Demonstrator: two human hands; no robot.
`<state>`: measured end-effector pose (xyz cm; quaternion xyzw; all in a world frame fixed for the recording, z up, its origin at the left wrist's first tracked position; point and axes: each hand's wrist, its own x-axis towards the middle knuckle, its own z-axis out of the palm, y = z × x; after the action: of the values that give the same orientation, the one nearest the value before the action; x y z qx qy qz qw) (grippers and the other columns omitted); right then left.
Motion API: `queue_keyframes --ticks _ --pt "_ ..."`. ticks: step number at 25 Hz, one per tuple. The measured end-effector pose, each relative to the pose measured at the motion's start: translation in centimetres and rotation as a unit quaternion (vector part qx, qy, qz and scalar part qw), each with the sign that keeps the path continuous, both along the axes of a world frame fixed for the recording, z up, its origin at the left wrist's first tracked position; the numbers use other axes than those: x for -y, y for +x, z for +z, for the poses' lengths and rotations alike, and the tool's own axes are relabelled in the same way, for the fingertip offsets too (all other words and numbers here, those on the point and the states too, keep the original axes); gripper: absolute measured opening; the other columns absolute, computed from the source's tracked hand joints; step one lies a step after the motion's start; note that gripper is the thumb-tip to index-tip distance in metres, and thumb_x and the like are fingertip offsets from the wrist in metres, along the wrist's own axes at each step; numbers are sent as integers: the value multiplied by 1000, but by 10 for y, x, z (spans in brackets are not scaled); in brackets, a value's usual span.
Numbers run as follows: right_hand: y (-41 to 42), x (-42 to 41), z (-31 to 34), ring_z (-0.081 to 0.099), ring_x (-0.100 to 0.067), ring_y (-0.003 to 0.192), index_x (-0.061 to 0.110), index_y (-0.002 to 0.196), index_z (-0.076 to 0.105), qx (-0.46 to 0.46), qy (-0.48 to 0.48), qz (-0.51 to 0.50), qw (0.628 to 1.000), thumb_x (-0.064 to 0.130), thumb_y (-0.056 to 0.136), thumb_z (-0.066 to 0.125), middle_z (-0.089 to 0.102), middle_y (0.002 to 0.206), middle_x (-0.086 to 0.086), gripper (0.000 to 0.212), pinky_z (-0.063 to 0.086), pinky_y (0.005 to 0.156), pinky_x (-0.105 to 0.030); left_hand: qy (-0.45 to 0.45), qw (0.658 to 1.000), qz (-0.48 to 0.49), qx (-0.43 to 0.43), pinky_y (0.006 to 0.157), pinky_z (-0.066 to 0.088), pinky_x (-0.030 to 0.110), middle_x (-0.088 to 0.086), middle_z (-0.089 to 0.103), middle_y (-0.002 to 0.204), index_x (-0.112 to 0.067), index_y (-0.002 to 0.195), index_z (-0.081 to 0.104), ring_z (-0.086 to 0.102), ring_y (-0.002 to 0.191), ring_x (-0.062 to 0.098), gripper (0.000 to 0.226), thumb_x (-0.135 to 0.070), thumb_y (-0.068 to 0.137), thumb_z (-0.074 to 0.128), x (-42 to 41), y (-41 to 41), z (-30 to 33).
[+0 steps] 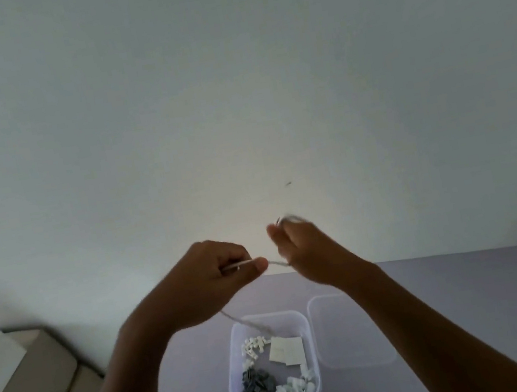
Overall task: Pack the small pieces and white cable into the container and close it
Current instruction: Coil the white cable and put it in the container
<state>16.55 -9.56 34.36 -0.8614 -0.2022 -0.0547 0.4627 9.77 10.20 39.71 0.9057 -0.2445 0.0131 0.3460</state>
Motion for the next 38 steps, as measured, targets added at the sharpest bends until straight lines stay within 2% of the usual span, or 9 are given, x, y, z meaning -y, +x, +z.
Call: queue_keyframes --ticks 2,4,8,12,15,17,20,27,38 --pt "-16 -2 -2 43 -16 49 14 72 46 -217 37 114 969 51 102 33 49 59 -2 50 41 53 -37 -31 998 31 38 50 31 18 -6 44 50 -19 64 61 37 49 4 37 -44 90 58 -19 9 7" --pt "-36 -6 10 29 -13 46 16 72 41 -404 208 272 848 54 102 30 36 55 -1 49 25 46 -27 -104 990 70 63 52 32 21 -1 47 51 -18 67 63 38 51 4 36 -45 90 58 -26 22 0" --pt "-55 -26 40 30 -10 47 17 76 44 -409 561 339 635 42 102 34 39 55 3 38 27 46 -21 -156 986 51 -2 51 30 19 -10 44 53 -10 67 54 36 50 1 44 -40 98 47 -11 26 -39" --pt "-28 -27 45 37 -13 55 18 75 42 -138 625 117 760 42 104 31 38 63 2 39 33 56 -25 15 998 10 -53 60 43 27 -4 58 64 -25 73 55 52 59 16 37 -40 101 35 -8 1 -50" --pt "-17 -26 27 42 -14 58 15 80 44 6 302 -6 953 39 104 30 46 65 -2 37 35 56 -24 73 997 2 -16 64 46 25 -7 62 71 -32 87 57 57 63 10 29 -40 102 34 -12 -21 -31" --pt "-24 -32 15 43 -10 58 15 78 46 20 69 18 997 41 103 33 47 67 -2 39 36 58 -23 94 994 18 44 64 46 25 -12 61 74 -33 92 58 57 66 5 23 -37 102 38 -17 -24 -14" --pt "-37 -37 13 42 -6 55 16 75 46 -60 -58 100 992 43 104 32 46 66 3 42 38 60 -27 77 985 31 150 65 49 28 -16 61 79 -34 93 65 59 71 3 16 -36 98 50 -30 -17 3" --pt "-44 -19 40 23 -12 51 14 72 31 -356 129 362 852 30 92 32 29 61 -2 26 18 50 -28 -47 971 -3 233 78 45 22 -15 56 96 -27 100 75 57 94 13 15 -27 89 65 -30 -2 8" --pt "-41 -9 40 20 -12 42 15 63 50 -351 333 428 763 27 78 53 28 51 0 19 18 42 -24 -230 968 -101 -26 76 54 28 2 71 110 -11 119 67 66 99 24 30 -26 95 55 -7 -1 -7"
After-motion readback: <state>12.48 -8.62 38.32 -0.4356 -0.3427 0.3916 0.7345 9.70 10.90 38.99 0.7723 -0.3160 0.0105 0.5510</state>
